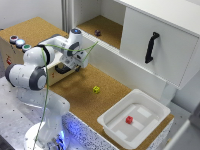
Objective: Push the drawer
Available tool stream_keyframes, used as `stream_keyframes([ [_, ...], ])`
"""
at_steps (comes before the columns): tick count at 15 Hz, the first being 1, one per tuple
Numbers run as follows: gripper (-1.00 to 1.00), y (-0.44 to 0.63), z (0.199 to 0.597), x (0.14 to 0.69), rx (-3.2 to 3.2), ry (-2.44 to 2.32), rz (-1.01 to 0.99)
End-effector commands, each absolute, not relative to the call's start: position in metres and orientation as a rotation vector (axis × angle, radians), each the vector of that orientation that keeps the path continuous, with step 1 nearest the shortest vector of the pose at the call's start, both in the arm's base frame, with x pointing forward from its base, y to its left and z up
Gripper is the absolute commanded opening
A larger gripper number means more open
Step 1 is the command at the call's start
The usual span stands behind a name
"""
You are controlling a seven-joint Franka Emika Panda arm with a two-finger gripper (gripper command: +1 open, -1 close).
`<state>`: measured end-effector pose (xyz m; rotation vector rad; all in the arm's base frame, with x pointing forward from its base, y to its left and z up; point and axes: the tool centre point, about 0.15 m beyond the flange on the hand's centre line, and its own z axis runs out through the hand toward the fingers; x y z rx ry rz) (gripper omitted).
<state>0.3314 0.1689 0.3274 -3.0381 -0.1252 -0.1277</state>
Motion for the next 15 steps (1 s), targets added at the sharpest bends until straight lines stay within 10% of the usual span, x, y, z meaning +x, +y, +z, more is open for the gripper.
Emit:
stream_keyframes([
  [1,-1.0,0.222,0.319,0.334,-3.088,-0.108,-0.057],
  [15,-1.0,0.301,0.323,0.331,-3.075,-0.123,-0.087],
])
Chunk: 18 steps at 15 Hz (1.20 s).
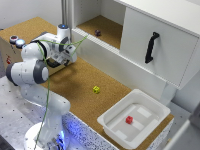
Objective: Push the drawer
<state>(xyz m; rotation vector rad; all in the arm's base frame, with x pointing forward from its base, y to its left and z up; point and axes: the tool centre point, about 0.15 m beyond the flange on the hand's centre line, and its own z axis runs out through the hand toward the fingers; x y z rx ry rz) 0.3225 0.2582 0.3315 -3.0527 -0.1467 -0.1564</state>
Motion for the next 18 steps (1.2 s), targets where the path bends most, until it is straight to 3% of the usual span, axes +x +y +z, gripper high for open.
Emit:
stream_keyframes([
  [1,-1.0,0.308,0.321,0.331,-3.069,-0.126,-0.089],
  [15,-1.0,0.361,0.348,0.333,-2.996,-0.183,-0.167],
  [16,1.0,0.361,0.353,0.332,-2.999,-0.179,-0.182],
  [18,1.0,0.359,0.36,0.332,-2.994,-0.173,-0.202],
])
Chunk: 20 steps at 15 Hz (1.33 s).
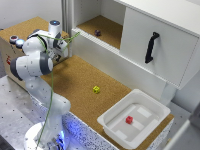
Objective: Push the drawer
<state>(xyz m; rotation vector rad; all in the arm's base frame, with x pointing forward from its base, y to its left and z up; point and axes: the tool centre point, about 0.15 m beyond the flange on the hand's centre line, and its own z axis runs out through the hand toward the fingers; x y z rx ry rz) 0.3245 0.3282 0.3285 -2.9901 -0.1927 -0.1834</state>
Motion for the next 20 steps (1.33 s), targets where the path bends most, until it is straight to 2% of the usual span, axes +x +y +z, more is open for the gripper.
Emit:
stream_keyframes([
  [1,1.0,0.358,0.363,0.331,-2.994,-0.172,-0.208],
  [12,1.0,0.306,0.419,0.32,-2.978,-0.059,-0.346],
  [20,1.0,0.305,0.462,0.326,-3.024,-0.135,-0.423],
])
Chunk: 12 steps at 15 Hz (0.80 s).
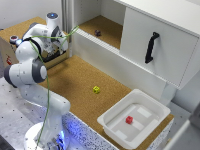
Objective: Push the drawer
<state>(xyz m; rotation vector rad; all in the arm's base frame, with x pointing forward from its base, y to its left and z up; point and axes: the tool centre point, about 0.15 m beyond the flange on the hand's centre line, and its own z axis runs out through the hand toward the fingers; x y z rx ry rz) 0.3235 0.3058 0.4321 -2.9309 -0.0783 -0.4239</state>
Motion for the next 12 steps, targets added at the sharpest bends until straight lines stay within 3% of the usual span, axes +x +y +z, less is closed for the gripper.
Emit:
stream_keyframes([
  [1,1.0,0.3038,0.4644,0.326,-3.027,-0.134,-0.409],
  [12,1.0,0.2997,0.4664,0.3258,-3.03,-0.085,-0.372],
])
